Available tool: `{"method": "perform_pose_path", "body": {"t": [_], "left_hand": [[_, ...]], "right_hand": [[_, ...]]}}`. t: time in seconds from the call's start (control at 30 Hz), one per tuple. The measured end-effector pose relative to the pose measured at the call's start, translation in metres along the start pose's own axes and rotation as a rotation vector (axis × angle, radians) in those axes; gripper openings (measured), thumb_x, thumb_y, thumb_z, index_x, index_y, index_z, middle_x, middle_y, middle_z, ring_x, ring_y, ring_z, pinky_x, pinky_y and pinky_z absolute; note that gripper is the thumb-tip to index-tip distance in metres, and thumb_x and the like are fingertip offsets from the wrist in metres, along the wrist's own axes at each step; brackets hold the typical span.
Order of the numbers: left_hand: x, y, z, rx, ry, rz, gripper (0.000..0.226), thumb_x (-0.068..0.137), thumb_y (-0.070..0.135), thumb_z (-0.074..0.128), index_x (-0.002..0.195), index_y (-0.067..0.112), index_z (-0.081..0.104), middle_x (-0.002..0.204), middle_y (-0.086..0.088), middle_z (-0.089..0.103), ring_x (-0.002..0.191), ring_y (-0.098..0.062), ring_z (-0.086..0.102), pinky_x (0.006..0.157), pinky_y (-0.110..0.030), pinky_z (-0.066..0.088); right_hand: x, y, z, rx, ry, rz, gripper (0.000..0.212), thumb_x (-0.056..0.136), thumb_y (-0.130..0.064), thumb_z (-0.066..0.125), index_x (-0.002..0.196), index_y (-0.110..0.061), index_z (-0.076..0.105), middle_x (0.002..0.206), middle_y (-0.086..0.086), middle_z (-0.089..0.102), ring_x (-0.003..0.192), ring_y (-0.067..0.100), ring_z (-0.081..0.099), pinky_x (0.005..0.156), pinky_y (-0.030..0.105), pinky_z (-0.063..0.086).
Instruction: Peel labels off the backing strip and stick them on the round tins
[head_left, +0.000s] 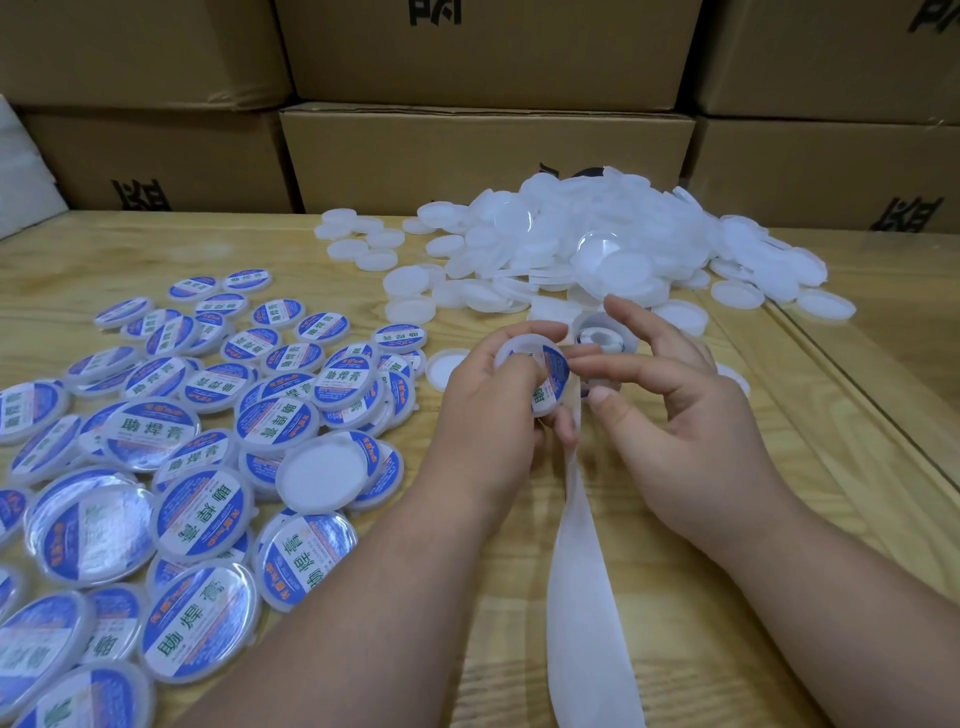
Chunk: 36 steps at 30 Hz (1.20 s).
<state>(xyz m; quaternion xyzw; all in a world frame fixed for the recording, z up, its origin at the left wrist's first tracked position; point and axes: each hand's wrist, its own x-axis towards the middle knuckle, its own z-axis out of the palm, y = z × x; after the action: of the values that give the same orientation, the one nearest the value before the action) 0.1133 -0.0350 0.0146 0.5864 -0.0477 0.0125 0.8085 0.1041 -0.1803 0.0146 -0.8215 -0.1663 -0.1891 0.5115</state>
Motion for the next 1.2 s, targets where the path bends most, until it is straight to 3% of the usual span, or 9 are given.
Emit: {"method": "perform_pose_path", "body": {"t": [0.1,0.23,0.4,0.5,0.67,0.77,0.93,1.07,1.2], "left_hand": [[0.002,-0.002,-0.003,0.065,0.088,0.045,0.029,0.085,0.011,0.054,0.111,0.023,0.059,0.103,0.004,0.079,0.046,-0.016,0.052,0.052,-0.025,0.043],[0.005,-0.005,-0.008,-0.006,0.164,0.084,0.033,0.093,0.007,0.069,0.113,0.027,0.053,0.104,0.002,0.078,0.053,-0.01,0.058,0.052,-0.019,0.047],[0.005,0.0,-0.007,-0.002,0.235,0.04,0.015,0.098,0.039,0.06,0.111,0.032,0.061,0.101,0.004,0.079,0.052,-0.01,0.056,0.045,-0.017,0.039],[0.004,0.004,-0.007,-0.048,0.259,0.012,0.031,0.099,0.058,0.047,0.098,0.036,0.069,0.095,-0.003,0.08,0.045,-0.012,0.053,0.041,-0.018,0.036],[0.007,0.003,-0.009,-0.139,0.292,-0.001,0.069,0.096,0.075,0.025,0.078,0.032,0.076,0.063,-0.001,0.068,0.039,-0.013,0.042,0.038,-0.021,0.031],[0.011,0.0,-0.012,-0.195,0.387,-0.041,0.068,0.094,0.079,0.027,0.064,0.024,0.054,0.049,0.002,0.043,0.038,-0.015,0.03,0.042,-0.024,0.022],[0.016,-0.003,-0.01,-0.194,0.434,-0.023,0.037,0.105,0.052,0.042,0.091,0.02,0.057,0.06,0.005,0.057,0.046,-0.011,0.041,0.048,-0.024,0.035],[0.014,-0.001,-0.01,-0.213,0.448,-0.004,0.034,0.105,0.025,0.056,0.077,0.031,0.076,0.065,0.011,0.064,0.051,-0.006,0.047,0.052,-0.022,0.041],[0.017,0.002,-0.014,-0.434,0.509,-0.034,0.019,0.097,0.004,0.06,0.102,0.021,0.067,0.08,0.005,0.065,0.058,-0.009,0.047,0.048,-0.019,0.04]], "right_hand": [[0.002,0.004,-0.001,0.004,0.136,-0.002,0.045,0.088,-0.001,0.069,0.11,-0.04,0.068,0.141,-0.017,0.055,0.137,-0.001,0.043,0.111,0.023,0.036],[0.007,0.009,-0.007,0.055,0.348,0.113,0.032,0.082,-0.015,0.059,0.097,-0.042,0.067,0.118,-0.021,0.062,0.109,0.004,0.059,0.093,0.036,0.048],[0.009,0.016,-0.01,0.084,0.386,0.219,0.031,0.086,-0.012,0.059,0.087,-0.043,0.067,0.106,-0.008,0.062,0.072,0.01,0.049,0.069,0.02,0.043],[0.008,0.012,-0.008,0.089,0.365,0.246,0.027,0.076,-0.02,0.053,0.086,-0.04,0.067,0.103,-0.007,0.062,0.061,0.007,0.046,0.059,0.017,0.042],[0.009,0.012,-0.007,0.098,0.358,0.274,0.03,0.071,-0.019,0.049,0.085,-0.038,0.068,0.098,-0.008,0.063,0.062,0.013,0.047,0.065,0.027,0.039],[0.01,0.014,-0.007,0.094,0.361,0.287,0.03,0.071,-0.02,0.049,0.087,-0.036,0.068,0.097,-0.008,0.064,0.062,0.008,0.05,0.063,0.026,0.042],[0.01,0.018,-0.009,0.085,0.368,0.284,0.027,0.074,-0.02,0.05,0.088,-0.033,0.069,0.094,-0.011,0.066,0.062,0.001,0.051,0.06,0.018,0.043],[0.011,0.024,-0.01,0.074,0.361,0.267,0.03,0.086,-0.005,0.055,0.089,-0.031,0.069,0.091,-0.012,0.066,0.054,0.001,0.047,0.052,0.01,0.039],[0.011,0.026,-0.01,0.08,0.353,0.276,0.032,0.087,-0.004,0.054,0.088,-0.031,0.07,0.09,-0.013,0.065,0.052,0.003,0.045,0.049,0.01,0.037]]}}
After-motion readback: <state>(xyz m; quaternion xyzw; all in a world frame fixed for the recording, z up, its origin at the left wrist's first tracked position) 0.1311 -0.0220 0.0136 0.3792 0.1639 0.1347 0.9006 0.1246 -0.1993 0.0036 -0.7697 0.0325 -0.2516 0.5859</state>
